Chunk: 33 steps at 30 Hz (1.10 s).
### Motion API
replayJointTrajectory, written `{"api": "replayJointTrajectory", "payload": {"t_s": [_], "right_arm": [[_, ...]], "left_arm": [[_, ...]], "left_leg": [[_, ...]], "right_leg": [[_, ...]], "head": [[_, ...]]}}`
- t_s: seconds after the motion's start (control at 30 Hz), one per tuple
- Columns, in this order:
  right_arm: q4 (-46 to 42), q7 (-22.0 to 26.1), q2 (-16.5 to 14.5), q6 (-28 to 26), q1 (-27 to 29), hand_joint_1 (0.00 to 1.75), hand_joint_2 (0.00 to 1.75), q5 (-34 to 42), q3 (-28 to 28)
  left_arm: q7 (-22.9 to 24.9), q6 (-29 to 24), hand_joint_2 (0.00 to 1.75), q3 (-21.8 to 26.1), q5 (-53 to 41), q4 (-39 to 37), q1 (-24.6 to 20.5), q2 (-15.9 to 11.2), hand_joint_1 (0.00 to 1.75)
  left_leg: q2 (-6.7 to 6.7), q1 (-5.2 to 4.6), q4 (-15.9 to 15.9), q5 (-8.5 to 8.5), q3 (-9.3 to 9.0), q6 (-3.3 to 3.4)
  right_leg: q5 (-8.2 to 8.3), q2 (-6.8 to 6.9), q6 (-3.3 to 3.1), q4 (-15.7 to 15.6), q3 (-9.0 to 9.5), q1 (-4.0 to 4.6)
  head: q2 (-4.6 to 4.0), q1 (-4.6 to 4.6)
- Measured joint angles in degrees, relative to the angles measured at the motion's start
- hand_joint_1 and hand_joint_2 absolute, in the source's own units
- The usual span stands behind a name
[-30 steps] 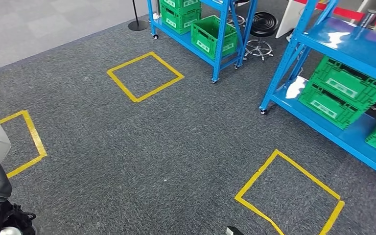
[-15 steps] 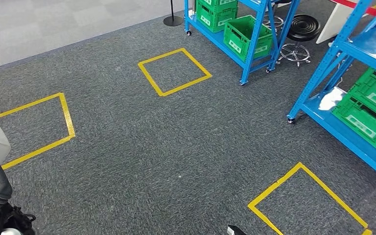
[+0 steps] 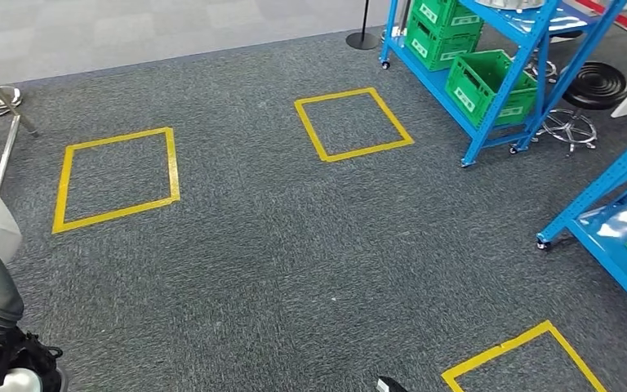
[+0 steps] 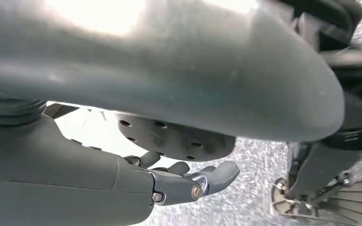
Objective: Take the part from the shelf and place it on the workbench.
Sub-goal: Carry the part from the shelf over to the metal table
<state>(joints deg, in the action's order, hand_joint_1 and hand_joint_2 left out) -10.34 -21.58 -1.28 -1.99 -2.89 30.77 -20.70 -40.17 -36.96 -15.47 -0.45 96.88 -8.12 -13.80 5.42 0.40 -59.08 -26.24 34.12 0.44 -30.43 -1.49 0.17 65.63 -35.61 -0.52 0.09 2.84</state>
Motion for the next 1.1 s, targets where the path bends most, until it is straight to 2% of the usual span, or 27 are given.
{"api": "replayJointTrajectory", "payload": {"t_s": [0.07,0.1,0.17,0.2,0.23,0.3,0.33,0.37,0.4,0.43,0.47,0.5,0.57,0.6,0.67,0.7,0.73,0.77,0.8,0.83,0.87,0.9,0.93,0.97,1.03,1.07,1.1], "right_arm": [[0.00,0.14,0.04,-0.03,-0.10,0.00,0.00,0.00,-0.01],[0.00,0.22,0.05,-0.03,-0.12,0.00,0.00,-0.01,-0.01],[-0.01,0.26,0.02,-0.02,-0.15,0.00,0.00,-0.03,-0.02],[-0.01,0.22,0.00,-0.02,-0.19,0.00,0.00,-0.04,-0.02],[-0.02,0.23,-0.02,-0.02,-0.23,0.00,0.00,-0.06,-0.02],[-0.01,0.34,-0.02,-0.02,-0.16,0.00,0.00,-0.08,-0.02],[-0.01,0.39,-0.01,-0.02,-0.06,0.00,0.00,-0.08,-0.02],[0.00,0.37,-0.01,-0.02,0.05,0.00,0.00,-0.08,-0.02],[0.00,0.35,-0.01,-0.01,0.11,0.00,0.00,-0.08,-0.02],[0.00,0.33,-0.02,0.01,0.11,0.00,0.00,-0.08,-0.02],[0.00,0.33,-0.02,0.06,0.08,0.00,0.00,-0.08,-0.02],[0.00,0.34,-0.02,0.11,0.02,0.00,0.00,-0.08,-0.02],[0.00,0.44,0.00,0.21,-0.03,0.00,0.00,-0.08,-0.03],[0.00,0.53,0.01,0.22,-0.04,0.00,0.00,-0.07,-0.03],[0.00,0.54,0.01,0.26,-0.12,0.00,0.00,-0.04,-0.06],[0.00,0.30,0.02,0.28,-0.20,0.00,0.00,-0.04,-0.10],[0.00,0.06,0.03,0.33,-0.27,0.00,0.00,-0.04,-0.16],[0.00,-0.04,0.04,0.39,-0.29,0.00,0.00,-0.04,-0.25],[0.00,0.00,0.05,0.48,-0.24,0.00,0.00,-0.04,-0.34],[0.00,0.25,0.05,0.57,-0.12,0.00,0.00,-0.02,-0.42],[0.00,0.45,0.05,0.63,0.03,0.00,0.00,-0.02,-0.51],[0.00,0.53,0.05,0.68,0.15,0.00,0.00,-0.02,-0.62],[0.00,0.55,0.05,0.70,0.22,0.00,0.00,-0.03,-0.74],[0.00,0.51,0.06,0.71,0.22,0.00,0.00,-0.04,-0.84],[0.00,0.58,0.13,0.66,0.13,0.00,0.00,-0.08,-0.95],[0.00,0.67,0.18,0.63,0.09,0.00,0.00,-0.07,-0.97],[0.00,0.76,0.22,0.61,0.04,0.00,0.00,-0.04,-0.99]], "left_arm": [[-0.01,0.00,1.75,-0.01,0.03,-0.04,-0.11,0.04,1.75],[-0.01,0.00,1.75,-0.04,0.04,-0.06,-0.16,0.07,1.75],[-0.02,0.00,1.75,-0.09,0.07,-0.10,-0.20,0.04,1.75],[-0.04,-0.01,1.75,-0.11,0.08,-0.11,-0.20,-0.01,1.75],[-0.05,-0.01,1.75,-0.11,0.09,-0.14,-0.29,-0.07,1.75],[-0.06,-0.01,1.75,-0.19,0.13,-0.26,-0.55,-0.09,1.75],[-0.06,0.03,1.75,-0.25,0.17,-0.38,-0.66,-0.07,1.75],[-0.04,0.06,1.75,-0.32,0.23,-0.53,-0.68,-0.05,1.75],[-0.03,0.09,1.75,-0.38,0.28,-0.68,-0.69,-0.04,1.75],[-0.03,0.10,1.75,-0.42,0.32,-0.78,-0.72,-0.04,1.75],[-0.02,0.01,1.75,-0.44,0.33,-0.80,-0.78,-0.03,1.75],[-0.03,-0.16,1.75,-0.45,0.32,-0.70,-0.87,-0.03,1.75],[-0.03,-0.58,1.75,-0.50,0.20,-0.26,-1.15,0.07,1.75],[-0.04,-0.75,1.75,-0.52,0.11,0.01,-1.20,0.13,1.75],[-0.04,-0.97,1.75,-0.55,-0.05,0.50,-1.04,0.22,1.75],[-0.05,-1.08,1.75,-0.56,-0.10,0.74,-0.94,0.24,1.75],[-0.07,-1.18,1.75,-0.57,-0.14,0.97,-0.92,0.26,1.75],[-0.07,-1.26,1.75,-0.58,-0.17,1.18,-0.97,0.28,1.75],[-0.07,-1.31,1.75,-0.59,-0.17,1.32,-1.02,0.32,1.75],[-0.07,-1.33,1.75,-0.59,-0.15,1.38,-1.05,0.33,1.75],[-0.05,-1.33,1.75,-0.59,-0.05,1.40,-0.99,0.34,1.75],[-0.05,-1.33,1.75,-0.59,0.09,1.46,-0.87,0.34,1.75],[-0.05,-1.33,1.75,-0.59,0.24,1.56,-0.74,0.32,1.75],[-0.05,-1.33,1.75,-0.59,0.36,1.72,-0.64,0.28,1.75],[-0.05,-1.33,1.75,-0.59,0.49,2.07,-0.55,0.20,1.75],[-0.04,-1.33,1.75,-0.59,0.55,2.19,-0.52,0.17,1.75],[-0.04,-1.33,1.75,-0.59,0.60,2.28,-0.45,0.15,1.75]], "left_leg": [[1.33,-0.01,-0.02,0.15,0.24,-0.63],[1.92,0.04,0.08,0.28,0.38,-1.02],[2.77,0.14,0.38,0.56,0.64,-1.79],[1.98,0.09,0.12,0.35,0.87,-2.07],[0.44,0.01,-1.01,-0.46,1.47,-2.32],[-3.40,-0.05,-6.62,-3.80,4.02,-2.71],[-4.35,0.01,-10.30,-5.61,5.69,-2.92],[-4.73,0.09,-13.30,-6.75,7.00,-3.09],[-4.90,0.15,-14.66,-6.89,7.51,-3.21],[-5.11,0.20,-13.94,-6.03,6.96,-3.30],[-5.65,0.25,-11.19,-4.43,5.33,-3.33],[-7.10,0.23,-7.37,-2.76,3.12,-3.30],[-9.57,-0.05,-1.38,-0.98,-0.23,-2.62],[-10.10,-0.19,-0.23,-0.86,-0.77,-2.13],[-8.64,-0.28,-0.03,-0.76,-0.58,-1.10],[-7.87,-0.22,0.04,-0.63,-0.51,-0.75],[-7.10,-0.12,0.12,-0.48,-0.47,-0.39],[-6.37,0.04,0.22,-0.30,-0.45,-0.07],[-5.65,0.14,0.23,-0.19,-0.33,0.14],[-4.88,0.16,0.21,-0.12,-0.22,0.30],[-4.02,0.14,0.17,-0.06,-0.11,0.39],[-3.10,0.12,0.12,-0.03,-0.03,0.42],[-2.19,0.10,0.06,0.01,0.01,0.40],[-1.30,0.10,0.01,0.05,0.02,0.35],[0.30,0.08,-0.07,0.16,0.09,0.06],[1.06,0.08,-0.09,0.24,0.21,-0.24],[1.71,0.14,-0.06,0.33,0.37,-0.60]], "right_leg": [[1.87,-1.64,-0.32,-5.26,2.31,0.09],[1.94,-1.91,-0.50,-6.07,2.61,0.22],[2.28,-0.64,-1.13,-6.40,2.68,0.36],[2.48,0.02,-1.51,-6.66,2.79,0.34],[2.64,0.69,-1.95,-6.94,2.88,0.25],[2.74,2.14,-2.54,-7.24,2.97,0.24],[2.69,2.90,-2.71,-7.24,2.94,0.28],[2.66,3.70,-2.74,-7.23,2.92,0.30],[2.61,4.51,-2.74,-7.21,2.90,0.30],[2.56,5.32,-2.69,-7.18,2.91,0.29],[2.47,6.11,-2.58,-7.13,2.97,0.27],[2.34,6.82,-2.38,-7.04,3.07,0.32],[1.94,8.06,-1.78,-6.68,3.25,0.68],[1.79,8.64,-1.48,-6.57,3.34,0.88],[1.61,10.02,-0.89,-6.58,3.58,0.97],[1.30,9.71,-0.52,-6.33,3.67,0.83],[0.55,8.46,-0.13,-5.39,3.41,0.64],[-0.76,6.60,0.23,-3.37,2.60,0.44],[-2.48,4.36,0.51,-0.20,1.18,0.24],[-4.22,2.92,0.66,3.61,-0.71,0.17],[-5.39,2.25,0.72,7.00,-2.49,0.13],[-5.60,1.95,0.69,8.96,-3.64,0.12],[-4.71,1.81,0.58,8.84,-3.81,0.13],[-2.91,1.55,0.37,6.51,-2.89,0.12],[0.85,-0.72,-0.16,-1.16,0.55,0.08],[1.91,-1.78,-0.34,-4.14,1.86,0.07],[2.27,-2.52,-0.46,-5.80,2.58,0.13]], "head": [[-0.01,0.01],[-0.01,0.02],[-0.02,0.04],[-0.01,0.00],[-0.01,-0.09],[-0.01,-0.27],[-0.01,-0.32],[-0.02,-0.32],[-0.01,-0.33],[-0.01,-0.33],[-0.01,-0.33],[0.00,-0.34],[0.00,-0.30],[0.00,-0.23],[-0.01,-0.08],[-0.02,-0.06],[-0.02,-0.01],[-0.02,0.09],[-0.01,0.21],[-0.01,0.28],[-0.02,0.34],[-0.01,0.35],[-0.02,0.35],[-0.02,0.35],[-0.02,0.33],[-0.01,0.34],[-0.01,0.33]]}}
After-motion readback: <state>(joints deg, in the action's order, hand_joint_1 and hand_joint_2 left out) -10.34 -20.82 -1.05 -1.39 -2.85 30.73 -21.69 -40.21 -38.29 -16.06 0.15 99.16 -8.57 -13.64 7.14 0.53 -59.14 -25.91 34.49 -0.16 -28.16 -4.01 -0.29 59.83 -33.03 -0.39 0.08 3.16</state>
